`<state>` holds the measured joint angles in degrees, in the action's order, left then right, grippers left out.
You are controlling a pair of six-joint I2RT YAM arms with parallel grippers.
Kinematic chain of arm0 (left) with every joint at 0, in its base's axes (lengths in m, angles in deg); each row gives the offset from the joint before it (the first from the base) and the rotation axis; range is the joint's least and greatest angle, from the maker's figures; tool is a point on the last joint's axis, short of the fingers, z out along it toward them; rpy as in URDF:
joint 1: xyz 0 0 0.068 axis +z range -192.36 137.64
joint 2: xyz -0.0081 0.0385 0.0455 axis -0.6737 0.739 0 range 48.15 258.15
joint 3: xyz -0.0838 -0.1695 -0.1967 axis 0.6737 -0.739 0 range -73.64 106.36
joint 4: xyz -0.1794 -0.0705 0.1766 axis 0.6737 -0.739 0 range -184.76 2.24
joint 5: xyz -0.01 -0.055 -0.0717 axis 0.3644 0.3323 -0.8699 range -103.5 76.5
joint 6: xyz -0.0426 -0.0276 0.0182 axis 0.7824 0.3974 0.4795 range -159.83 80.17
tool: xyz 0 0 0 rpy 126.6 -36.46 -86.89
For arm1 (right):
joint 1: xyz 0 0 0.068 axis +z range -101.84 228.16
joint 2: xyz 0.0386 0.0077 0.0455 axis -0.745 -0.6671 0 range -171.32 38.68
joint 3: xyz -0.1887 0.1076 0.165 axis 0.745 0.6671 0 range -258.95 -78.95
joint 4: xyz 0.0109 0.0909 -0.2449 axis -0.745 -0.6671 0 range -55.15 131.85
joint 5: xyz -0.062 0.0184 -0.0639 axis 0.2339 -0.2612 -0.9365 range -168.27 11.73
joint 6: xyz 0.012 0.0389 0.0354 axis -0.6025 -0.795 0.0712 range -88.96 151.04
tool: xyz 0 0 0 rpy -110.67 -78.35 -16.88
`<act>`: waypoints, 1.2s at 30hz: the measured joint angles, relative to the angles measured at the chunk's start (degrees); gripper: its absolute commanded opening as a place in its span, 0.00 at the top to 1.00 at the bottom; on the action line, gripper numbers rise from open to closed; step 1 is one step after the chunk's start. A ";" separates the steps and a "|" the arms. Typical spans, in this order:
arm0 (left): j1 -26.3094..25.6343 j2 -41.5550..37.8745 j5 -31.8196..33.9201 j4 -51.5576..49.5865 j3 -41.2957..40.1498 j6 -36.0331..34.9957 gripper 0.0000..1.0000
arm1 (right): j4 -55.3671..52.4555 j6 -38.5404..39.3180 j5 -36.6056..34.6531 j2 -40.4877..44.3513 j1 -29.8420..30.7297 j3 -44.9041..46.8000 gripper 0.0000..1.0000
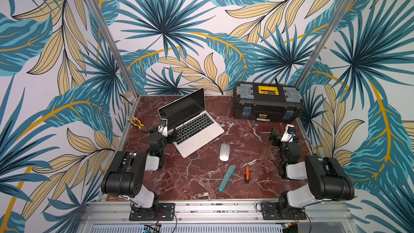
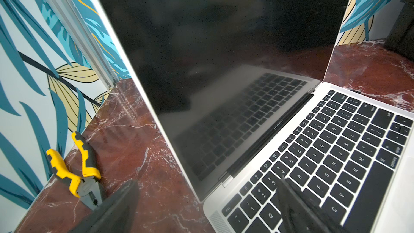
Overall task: Remove the wireless mouse receiver from the laptop
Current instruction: Pick up the mouse from the center of the board.
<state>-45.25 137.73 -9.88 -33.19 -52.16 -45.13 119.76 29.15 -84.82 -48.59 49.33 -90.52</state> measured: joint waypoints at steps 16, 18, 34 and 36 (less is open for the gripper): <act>-0.52 -4.79 6.75 2.56 -5.31 1.95 0.00 | -1.29 0.00 0.44 0.37 -0.02 -0.35 0.01; -0.70 -10.60 9.66 1.09 -7.23 2.71 0.00 | -6.32 0.17 0.68 2.58 -0.02 -2.16 0.01; -0.02 -32.54 7.30 -47.23 7.89 33.46 0.00 | -53.70 -10.95 8.61 18.93 15.19 -28.57 0.10; -0.02 -33.24 5.25 -53.77 8.76 34.88 0.00 | -57.94 -13.25 10.16 17.31 18.95 -30.73 0.12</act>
<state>-45.27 104.49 -4.64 -86.96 -43.40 -10.25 61.82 15.91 -74.66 -31.27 68.28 -121.25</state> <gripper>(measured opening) 0.998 0.897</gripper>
